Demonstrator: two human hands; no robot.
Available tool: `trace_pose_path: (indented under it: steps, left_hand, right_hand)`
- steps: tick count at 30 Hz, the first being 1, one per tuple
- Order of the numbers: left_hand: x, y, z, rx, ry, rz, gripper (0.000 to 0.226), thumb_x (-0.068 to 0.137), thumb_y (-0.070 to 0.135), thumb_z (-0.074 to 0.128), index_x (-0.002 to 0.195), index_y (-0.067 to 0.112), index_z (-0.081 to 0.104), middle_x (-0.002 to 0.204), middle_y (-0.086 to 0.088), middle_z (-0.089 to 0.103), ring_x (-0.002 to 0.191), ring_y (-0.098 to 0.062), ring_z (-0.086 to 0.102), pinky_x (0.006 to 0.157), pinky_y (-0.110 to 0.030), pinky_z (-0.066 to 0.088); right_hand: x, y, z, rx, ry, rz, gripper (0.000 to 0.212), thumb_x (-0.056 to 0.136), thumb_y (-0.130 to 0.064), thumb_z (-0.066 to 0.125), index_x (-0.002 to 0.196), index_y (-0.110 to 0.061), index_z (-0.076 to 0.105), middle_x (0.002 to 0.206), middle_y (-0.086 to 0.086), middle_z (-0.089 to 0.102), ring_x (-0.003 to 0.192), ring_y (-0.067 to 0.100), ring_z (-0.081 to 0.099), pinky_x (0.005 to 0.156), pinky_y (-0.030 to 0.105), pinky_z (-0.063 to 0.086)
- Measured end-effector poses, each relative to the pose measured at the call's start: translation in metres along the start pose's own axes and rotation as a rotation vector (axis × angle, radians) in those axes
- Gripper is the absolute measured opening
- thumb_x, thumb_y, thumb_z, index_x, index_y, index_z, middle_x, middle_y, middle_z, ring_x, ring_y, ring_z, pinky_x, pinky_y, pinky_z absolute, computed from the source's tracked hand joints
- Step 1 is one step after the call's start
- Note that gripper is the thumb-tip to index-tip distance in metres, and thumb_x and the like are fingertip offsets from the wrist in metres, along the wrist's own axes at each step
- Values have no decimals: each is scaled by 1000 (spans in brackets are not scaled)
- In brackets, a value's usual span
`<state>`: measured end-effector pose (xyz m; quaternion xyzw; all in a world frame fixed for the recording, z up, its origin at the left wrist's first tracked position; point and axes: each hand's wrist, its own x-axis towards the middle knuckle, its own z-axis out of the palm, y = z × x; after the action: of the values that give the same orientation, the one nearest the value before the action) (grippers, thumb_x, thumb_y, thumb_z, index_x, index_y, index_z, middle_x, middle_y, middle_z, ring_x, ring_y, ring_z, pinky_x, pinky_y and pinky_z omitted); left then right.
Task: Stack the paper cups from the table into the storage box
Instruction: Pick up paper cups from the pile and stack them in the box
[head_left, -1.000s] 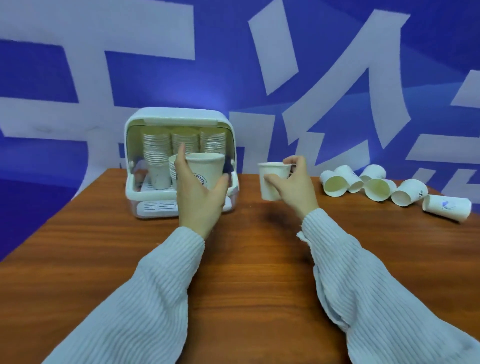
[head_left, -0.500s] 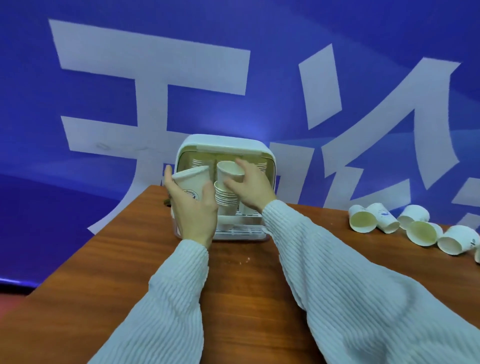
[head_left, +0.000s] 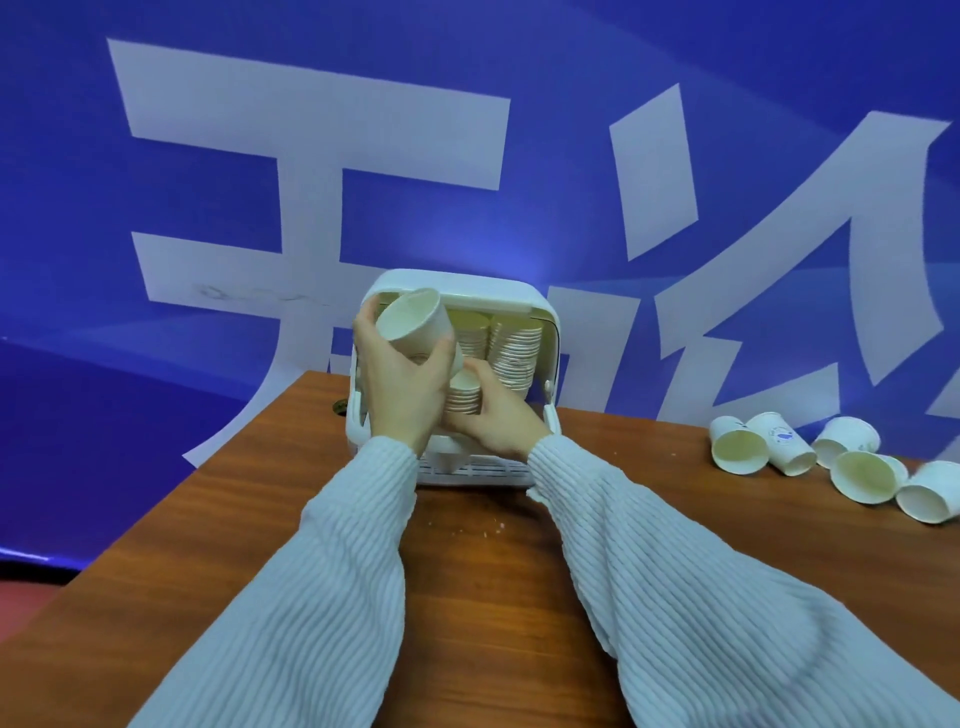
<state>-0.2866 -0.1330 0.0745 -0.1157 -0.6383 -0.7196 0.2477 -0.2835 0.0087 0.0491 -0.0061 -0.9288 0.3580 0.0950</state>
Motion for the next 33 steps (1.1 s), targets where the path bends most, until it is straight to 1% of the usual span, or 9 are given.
trace_pose_path:
  steps: [3, 9, 12, 16, 21, 25, 28, 30, 33]
  left_hand:
    - [16, 4, 17, 187, -129, 58, 80, 84, 25, 79, 151, 20, 35, 145, -1, 42, 127, -14, 46, 103, -18, 39]
    - [30, -4, 23, 506, -277, 100, 67, 87, 30, 74, 146, 18, 44, 139, -9, 47, 129, -28, 50, 105, -35, 37]
    - [29, -4, 19, 643, -345, 140, 73, 88, 31, 72, 151, 21, 38, 144, -10, 43, 130, -31, 51, 106, -42, 40]
    - [26, -8, 13, 872, -413, 212, 80, 90, 50, 61, 158, 26, 28, 149, -10, 45, 131, -33, 51, 101, -49, 44]
    - [21, -28, 11, 986, -511, 201, 67, 101, 63, 18, 144, 26, 53, 151, -1, 52, 133, -31, 51, 104, -53, 39]
    - [22, -37, 16, 965, -543, 119, 61, 101, 52, 25, 152, 25, 46, 162, 3, 39, 143, -28, 42, 111, -52, 35]
    - [19, -34, 19, 991, -543, 118, 59, 100, 52, 28, 149, 25, 48, 162, 0, 37, 146, -29, 36, 114, -53, 31]
    - [11, -27, 19, 960, -428, 256, 60, 98, 56, 33, 145, 24, 51, 159, -4, 40, 147, -29, 32, 116, -54, 28]
    - [-18, -17, 35, 698, -227, 559, 51, 95, 46, 47, 134, 16, 60, 141, -7, 55, 136, -31, 43, 113, -50, 35]
  right_hand:
    - [-3, 0, 2, 15, 12, 20, 94, 68, -67, 75, 145, -46, 27, 139, -5, 63, 121, 23, 63, 105, 49, 51]
    - [-3, -3, 2, 1, 53, 79, 134, 65, -72, 77, 158, -44, -16, 153, 9, 52, 131, 36, 57, 108, 53, 47]
    - [-4, -4, 0, -31, 50, 91, 136, 72, -68, 77, 155, -41, -27, 159, 11, 43, 133, 38, 55, 108, 54, 47]
    - [-6, -1, 3, -78, 53, 85, 129, 73, -72, 70, 153, -46, -27, 158, 11, 46, 130, 39, 57, 107, 55, 48]
    - [-5, 2, 2, -127, 74, 79, 118, 86, -64, 65, 159, -38, -23, 145, 15, 59, 120, 39, 63, 103, 49, 49]
    - [0, 5, 6, -127, 78, 45, 121, 78, -61, 68, 157, -43, -23, 134, 10, 67, 114, 32, 67, 101, 47, 49]
    - [-2, 5, 5, 29, 93, -40, 129, 65, -59, 76, 154, -55, -17, 160, 2, 44, 140, 26, 50, 113, 54, 43]
    - [-14, 10, -5, 141, 128, -103, 124, 71, -48, 83, 158, -52, -7, 168, -4, 29, 152, 18, 31, 122, 46, 32]
    - [-50, 33, -28, 237, 258, -106, 94, 88, -34, 75, 159, -49, 15, 155, -11, 43, 144, 6, 40, 117, 35, 36]
